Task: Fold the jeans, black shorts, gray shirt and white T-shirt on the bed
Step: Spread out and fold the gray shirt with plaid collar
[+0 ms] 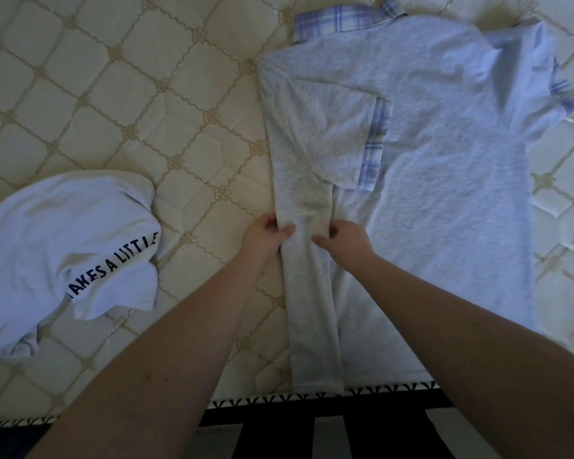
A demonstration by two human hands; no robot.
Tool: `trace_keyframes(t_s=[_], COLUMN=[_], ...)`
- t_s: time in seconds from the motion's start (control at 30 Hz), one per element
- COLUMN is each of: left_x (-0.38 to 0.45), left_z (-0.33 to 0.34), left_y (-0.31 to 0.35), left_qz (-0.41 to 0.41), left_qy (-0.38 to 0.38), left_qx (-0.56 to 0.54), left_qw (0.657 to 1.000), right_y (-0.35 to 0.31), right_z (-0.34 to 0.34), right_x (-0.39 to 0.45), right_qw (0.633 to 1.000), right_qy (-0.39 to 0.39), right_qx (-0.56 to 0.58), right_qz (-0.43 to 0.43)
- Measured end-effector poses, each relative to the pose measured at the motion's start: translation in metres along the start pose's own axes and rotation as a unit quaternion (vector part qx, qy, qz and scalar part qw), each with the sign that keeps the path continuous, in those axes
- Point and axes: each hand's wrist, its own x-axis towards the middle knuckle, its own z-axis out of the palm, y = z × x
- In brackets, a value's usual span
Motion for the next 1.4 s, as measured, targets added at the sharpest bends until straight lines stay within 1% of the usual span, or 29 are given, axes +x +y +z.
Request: trace_keyframes(t_s=[0.03, 0.1, 0.17, 0.2, 0.27, 0.33, 0.4, 0.47, 0.5, 0.57, 0.6, 0.67, 0.73, 0.8, 0.9, 0.97, 1.13, 1.2, 1.27, 1.3, 1.37, 1.4], left_x=[-0.005, -0.014, -0.022, -0.026, -0.034, -0.041, -0.048, -0.054, -0.058, -0.067, -0.072, -0.082, -0.096, -0.11, -0.132, -0.143, -0.163, -0.171, -0.175, -0.176, -0.176, -0.175], left_z=[-0.001, -0.002, -0.001, -0.001, 0.0, 0.001, 0.003, 0.005, 0.006, 0.009, 0.009, 0.011, 0.011, 0.011, 0.012, 0.012, 0.008, 0.008, 0.006, 0.003, -0.001, -0.003], left_y=[-0.007, -0.022, -0.038, -0.045, -0.057, -0.069, -0.081, -0.091, -0.096, -0.104, -0.108, -0.117, -0.13, -0.145, -0.171, -0.185, -0.207, -0.21, -0.206, -0.202, -0.189, -0.182], left_qz=[-0.005, -0.024, -0.022, -0.016, -0.012, -0.015, -0.022, -0.017, -0.014, -0.018, -0.025, -0.045, -0.064, -0.076, -0.116, -0.135, -0.127, -0.126, -0.106, -0.091, -0.07, -0.06], left_qy=[-0.022, -0.045, -0.027, -0.012, -0.009, -0.031, -0.043, -0.018, 0.002, 0.024, 0.022, 0.005, -0.015, -0.022, -0.038, -0.057, -0.077, -0.087, -0.07, -0.044, 0.018, 0.035], left_qx=[0.006, 0.026, 0.058, 0.068, 0.059, 0.033, 0.026, 0.05, 0.058, 0.058, 0.058, 0.051, 0.048, 0.094, 0.103, 0.142, 0.283, 0.303, 0.359, 0.39, 0.405, 0.406], left_qw=[1.0, 0.998, 0.998, 0.998, 0.998, 0.999, 0.998, 0.998, 0.998, 0.998, 0.998, 0.998, 0.997, 0.992, 0.987, 0.979, 0.948, 0.941, 0.925, 0.915, 0.911, 0.911], right_y=[0.004, 0.011, 0.022, 0.027, 0.035, 0.04, 0.043, 0.047, 0.05, 0.057, 0.061, 0.071, 0.082, 0.095, 0.112, 0.122, 0.138, 0.139, 0.138, 0.137, 0.133, 0.131], right_z=[0.003, 0.008, 0.014, 0.016, 0.021, 0.026, 0.031, 0.033, 0.036, 0.045, 0.051, 0.063, 0.075, 0.085, 0.096, 0.102, 0.113, 0.114, 0.111, 0.109, 0.101, 0.096], right_x=[-0.004, -0.012, -0.02, -0.025, -0.035, -0.045, -0.051, -0.057, -0.061, -0.071, -0.076, -0.088, -0.102, -0.117, -0.139, -0.149, -0.169, -0.175, -0.177, -0.177, -0.173, -0.171], right_qw=[1.0, 0.999, 0.997, 0.998, 1.0, 0.999, 1.0, 0.998, 0.997, 0.996, 0.996, 0.996, 0.993, 0.992, 0.988, 0.986, 0.982, 0.983, 0.986, 0.987, 0.987, 0.986], right_qy=[0.001, 0.03, 0.051, 0.044, 0.004, -0.019, 0.002, 0.036, 0.036, 0.001, -0.021, -0.06, -0.083, -0.09, -0.099, -0.103, -0.113, -0.097, -0.068, -0.053, -0.02, 0.0], right_qx=[-0.014, -0.036, -0.045, -0.039, -0.02, -0.014, -0.017, -0.032, -0.052, -0.076, -0.07, -0.045, -0.048, -0.053, -0.03, -0.02, -0.05, -0.054, -0.041, -0.03, -0.008, 0.001], right_qz=[0.005, 0.022, 0.03, 0.028, 0.003, -0.022, -0.011, 0.028, 0.041, 0.046, 0.047, 0.053, 0.062, 0.077, 0.111, 0.131, 0.144, 0.145, 0.148, 0.151, 0.16, 0.165])
